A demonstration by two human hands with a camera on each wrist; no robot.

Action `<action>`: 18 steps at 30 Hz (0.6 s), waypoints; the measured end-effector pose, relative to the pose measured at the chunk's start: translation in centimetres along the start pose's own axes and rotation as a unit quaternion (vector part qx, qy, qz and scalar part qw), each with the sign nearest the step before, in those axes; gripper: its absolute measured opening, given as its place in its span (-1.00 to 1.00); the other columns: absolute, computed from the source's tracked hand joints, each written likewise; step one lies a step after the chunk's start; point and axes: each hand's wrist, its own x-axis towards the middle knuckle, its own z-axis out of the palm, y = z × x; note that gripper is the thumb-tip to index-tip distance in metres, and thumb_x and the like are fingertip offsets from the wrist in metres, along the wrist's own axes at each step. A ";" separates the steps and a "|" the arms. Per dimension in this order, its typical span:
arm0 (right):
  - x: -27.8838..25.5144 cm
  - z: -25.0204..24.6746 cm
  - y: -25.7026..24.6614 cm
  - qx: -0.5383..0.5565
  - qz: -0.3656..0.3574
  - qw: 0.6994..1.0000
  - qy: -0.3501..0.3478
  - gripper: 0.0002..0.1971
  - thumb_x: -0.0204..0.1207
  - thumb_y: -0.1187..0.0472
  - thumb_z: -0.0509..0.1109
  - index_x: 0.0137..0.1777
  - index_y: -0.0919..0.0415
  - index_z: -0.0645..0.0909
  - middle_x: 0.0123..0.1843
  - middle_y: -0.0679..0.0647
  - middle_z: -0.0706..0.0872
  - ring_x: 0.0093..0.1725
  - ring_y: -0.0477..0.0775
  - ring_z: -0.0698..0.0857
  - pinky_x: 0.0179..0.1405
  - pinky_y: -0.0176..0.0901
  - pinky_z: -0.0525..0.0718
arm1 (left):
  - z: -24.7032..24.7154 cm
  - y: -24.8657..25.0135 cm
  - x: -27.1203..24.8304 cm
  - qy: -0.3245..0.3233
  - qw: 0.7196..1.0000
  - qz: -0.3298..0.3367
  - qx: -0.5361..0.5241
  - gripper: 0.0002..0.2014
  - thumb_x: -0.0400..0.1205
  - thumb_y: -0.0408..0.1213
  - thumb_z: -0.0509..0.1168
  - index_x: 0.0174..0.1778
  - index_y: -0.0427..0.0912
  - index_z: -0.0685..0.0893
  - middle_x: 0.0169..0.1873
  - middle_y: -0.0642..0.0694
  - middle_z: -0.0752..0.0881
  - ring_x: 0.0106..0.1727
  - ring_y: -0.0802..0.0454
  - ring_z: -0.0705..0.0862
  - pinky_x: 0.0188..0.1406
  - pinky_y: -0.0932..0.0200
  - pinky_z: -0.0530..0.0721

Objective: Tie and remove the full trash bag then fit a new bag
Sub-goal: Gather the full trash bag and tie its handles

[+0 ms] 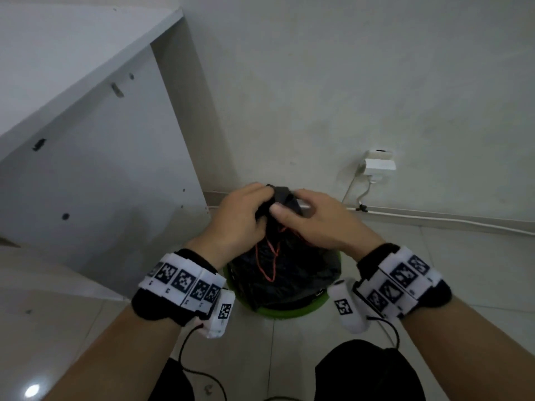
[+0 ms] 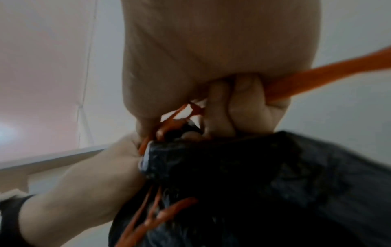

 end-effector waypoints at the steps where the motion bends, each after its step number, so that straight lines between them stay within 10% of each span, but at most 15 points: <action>1: 0.4 0.6 0.0 -0.013 -0.011 1.000 -0.022 -0.67 0.44 -0.31 0.44 -0.21 -0.06 0.65 -0.39 -0.14 0.67 -0.40 -0.34 0.61 -0.39 -0.41 0.48 | 0.3 0.5 -0.1 -0.008 1.000 0.009 -0.006 -0.65 0.40 -0.50 0.27 0.10 -0.27 0.69 -0.05 -0.21 0.74 0.00 -0.21 0.70 -0.11 0.03 0.62; 5: 1.8 0.1 1.5 -0.026 0.006 1.000 0.006 -0.59 0.50 -0.10 0.50 -0.41 0.17 0.58 -0.48 -0.01 0.60 -0.53 -0.16 0.52 -0.48 -0.30 0.43 | -0.1 -0.3 -1.0 -0.020 0.995 -0.092 -0.016 -0.55 0.52 -0.38 0.34 0.34 -0.04 0.51 0.17 -0.08 0.75 0.13 -0.13 0.74 0.08 -0.03 0.72; 8: 2.0 -1.1 2.5 0.042 0.042 0.998 0.003 -0.51 0.50 -0.14 0.50 -0.27 0.36 0.63 -0.38 0.10 0.68 -0.42 -0.02 0.62 -0.35 -0.16 0.52 | -1.4 -1.7 -1.3 0.044 0.999 -0.020 0.013 -0.74 0.55 -0.32 0.39 0.15 -0.08 0.75 -0.08 -0.01 0.80 -0.08 0.05 0.74 -0.04 0.20 0.68; 13: 1.0 -0.3 2.6 -0.018 -0.068 0.996 0.058 -0.75 0.48 -0.09 0.53 -0.16 0.09 0.74 -0.29 -0.02 0.83 -0.32 -0.06 0.76 -0.25 -0.15 0.71 | -2.2 -3.2 -0.9 -0.141 0.968 -0.176 -0.113 -0.69 0.56 -0.20 0.15 -0.07 -0.19 0.80 -0.24 -0.14 0.83 -0.15 -0.08 0.76 -0.02 0.01 0.74; 16: 0.4 1.2 3.3 -0.162 -0.194 0.955 0.157 -0.80 0.47 0.00 0.49 0.01 0.06 0.78 -0.31 0.00 0.81 -0.32 0.12 0.77 -0.40 -0.06 0.69 | -2.7 -2.7 -0.3 -0.109 0.918 -0.304 -0.229 -0.75 0.46 -0.21 0.19 -0.22 -0.27 0.72 -0.54 0.02 0.62 -0.49 0.12 0.60 -0.42 0.21 0.55; 18: 0.2 2.1 3.8 -0.222 -0.236 0.926 0.195 -0.77 0.40 0.12 0.43 0.03 0.06 0.80 -0.36 0.04 0.76 -0.36 0.21 0.73 -0.50 -0.05 0.61 | -2.4 -2.3 -0.1 -0.140 0.873 -0.376 -0.278 -0.56 0.53 0.14 0.19 -0.18 -0.22 0.67 -0.63 0.06 0.34 -0.70 0.11 0.29 -0.71 0.29 0.24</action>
